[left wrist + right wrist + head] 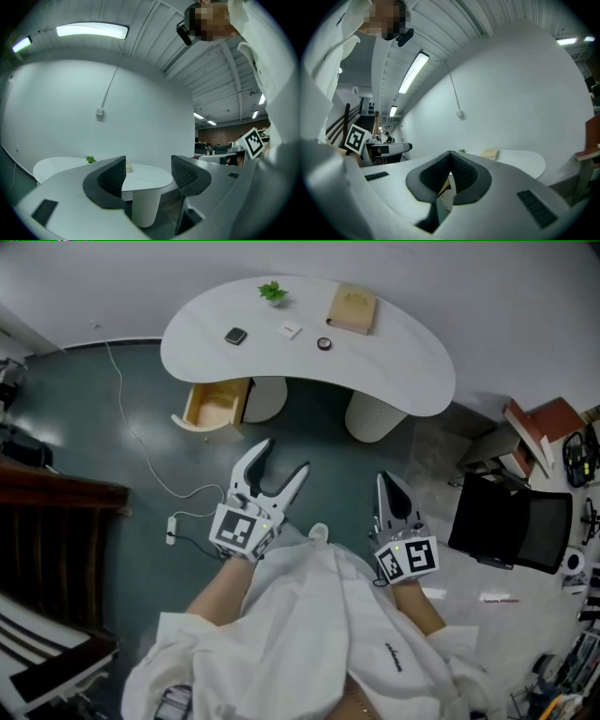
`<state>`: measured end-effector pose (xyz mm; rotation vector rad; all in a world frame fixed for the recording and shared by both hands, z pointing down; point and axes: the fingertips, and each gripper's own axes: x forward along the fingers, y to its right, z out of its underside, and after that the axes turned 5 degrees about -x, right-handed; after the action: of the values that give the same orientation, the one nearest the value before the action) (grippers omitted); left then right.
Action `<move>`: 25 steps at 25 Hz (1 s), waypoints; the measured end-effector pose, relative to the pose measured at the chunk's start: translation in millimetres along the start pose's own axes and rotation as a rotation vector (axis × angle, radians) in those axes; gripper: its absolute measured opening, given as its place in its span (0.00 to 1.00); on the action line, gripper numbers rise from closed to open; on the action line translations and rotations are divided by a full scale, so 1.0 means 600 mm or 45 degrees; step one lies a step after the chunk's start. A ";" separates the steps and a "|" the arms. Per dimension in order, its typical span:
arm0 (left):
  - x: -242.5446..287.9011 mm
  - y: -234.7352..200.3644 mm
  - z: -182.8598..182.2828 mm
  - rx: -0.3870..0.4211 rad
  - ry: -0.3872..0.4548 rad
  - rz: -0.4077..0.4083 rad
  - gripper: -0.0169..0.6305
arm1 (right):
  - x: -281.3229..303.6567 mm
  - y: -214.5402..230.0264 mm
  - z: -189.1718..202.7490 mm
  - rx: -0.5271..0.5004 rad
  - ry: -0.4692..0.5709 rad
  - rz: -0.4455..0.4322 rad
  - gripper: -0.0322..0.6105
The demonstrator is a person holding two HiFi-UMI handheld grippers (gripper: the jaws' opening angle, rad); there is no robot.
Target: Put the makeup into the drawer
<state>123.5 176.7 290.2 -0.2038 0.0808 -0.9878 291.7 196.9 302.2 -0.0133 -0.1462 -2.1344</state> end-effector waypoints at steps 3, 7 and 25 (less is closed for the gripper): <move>0.012 -0.012 -0.001 -0.006 -0.001 -0.004 0.48 | 0.018 0.007 0.008 0.009 -0.016 -0.004 0.08; 0.023 -0.035 0.004 -0.022 -0.012 -0.009 0.48 | 0.042 0.006 0.017 0.015 -0.032 -0.008 0.08; 0.305 -0.237 0.009 -0.029 -0.097 0.159 0.48 | 0.344 0.124 0.015 -0.022 -0.073 0.091 0.08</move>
<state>108.4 -50.8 329.6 -0.2544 0.0350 -0.8544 242.6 -15.0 332.5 -0.0886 -0.1590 -2.0647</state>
